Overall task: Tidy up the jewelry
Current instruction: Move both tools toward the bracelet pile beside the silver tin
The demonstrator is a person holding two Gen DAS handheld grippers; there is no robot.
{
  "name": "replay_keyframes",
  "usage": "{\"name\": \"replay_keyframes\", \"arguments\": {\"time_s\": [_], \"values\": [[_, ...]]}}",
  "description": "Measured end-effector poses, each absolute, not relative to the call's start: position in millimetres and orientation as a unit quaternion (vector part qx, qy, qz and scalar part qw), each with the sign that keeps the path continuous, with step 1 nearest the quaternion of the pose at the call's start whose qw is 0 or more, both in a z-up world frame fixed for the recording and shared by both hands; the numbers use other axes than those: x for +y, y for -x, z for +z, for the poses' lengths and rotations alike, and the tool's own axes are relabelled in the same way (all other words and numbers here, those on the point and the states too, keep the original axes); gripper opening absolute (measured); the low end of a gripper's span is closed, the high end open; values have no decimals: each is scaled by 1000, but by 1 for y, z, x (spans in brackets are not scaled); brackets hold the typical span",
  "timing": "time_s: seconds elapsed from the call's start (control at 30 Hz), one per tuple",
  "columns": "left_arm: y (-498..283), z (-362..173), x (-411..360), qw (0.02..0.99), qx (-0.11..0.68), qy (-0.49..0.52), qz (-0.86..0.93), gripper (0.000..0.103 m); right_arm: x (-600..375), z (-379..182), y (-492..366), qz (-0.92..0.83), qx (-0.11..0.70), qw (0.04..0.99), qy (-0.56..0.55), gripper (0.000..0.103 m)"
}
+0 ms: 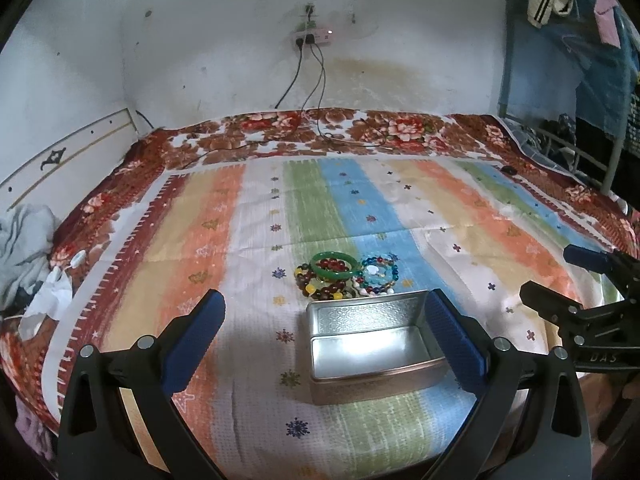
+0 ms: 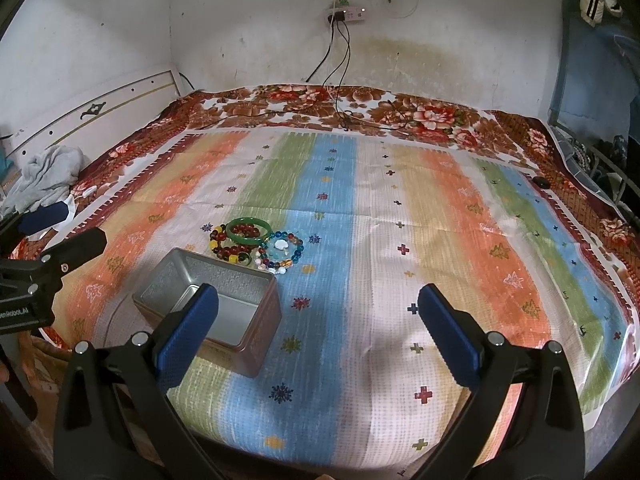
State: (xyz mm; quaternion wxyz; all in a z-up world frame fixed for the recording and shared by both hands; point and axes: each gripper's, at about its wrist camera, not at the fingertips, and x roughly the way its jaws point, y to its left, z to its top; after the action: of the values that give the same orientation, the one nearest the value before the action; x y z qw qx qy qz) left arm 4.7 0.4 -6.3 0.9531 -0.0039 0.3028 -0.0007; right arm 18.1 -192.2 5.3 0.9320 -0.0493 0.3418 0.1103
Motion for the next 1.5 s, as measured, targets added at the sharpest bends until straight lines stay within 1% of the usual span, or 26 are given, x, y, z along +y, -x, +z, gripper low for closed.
{"name": "replay_keyframes", "arguments": {"time_s": [0.37, 0.4, 0.53, 0.77, 1.1, 1.5], "values": [[-6, -14, -4, 950, 312, -16, -5, 98, -193, 10, -20, 111, 343, 931, 48, 98], [-7, -16, -4, 948, 317, -20, 2, 98, -192, 4, -19, 111, 343, 931, 47, 98], [-6, -17, -6, 951, 307, -36, 14, 98, -192, 1, -19, 108, 345, 931, 44, 98], [-7, -15, -6, 948, 317, -22, -7, 98, -196, 4, -20, 122, 348, 929, 22, 98], [-11, -20, -4, 944, 330, -11, 2, 98, -197, 9, -19, 113, 347, 931, 26, 98], [-13, -20, -5, 946, 323, -18, -2, 98, -194, 9, -21, 110, 348, 930, 31, 98]]}}
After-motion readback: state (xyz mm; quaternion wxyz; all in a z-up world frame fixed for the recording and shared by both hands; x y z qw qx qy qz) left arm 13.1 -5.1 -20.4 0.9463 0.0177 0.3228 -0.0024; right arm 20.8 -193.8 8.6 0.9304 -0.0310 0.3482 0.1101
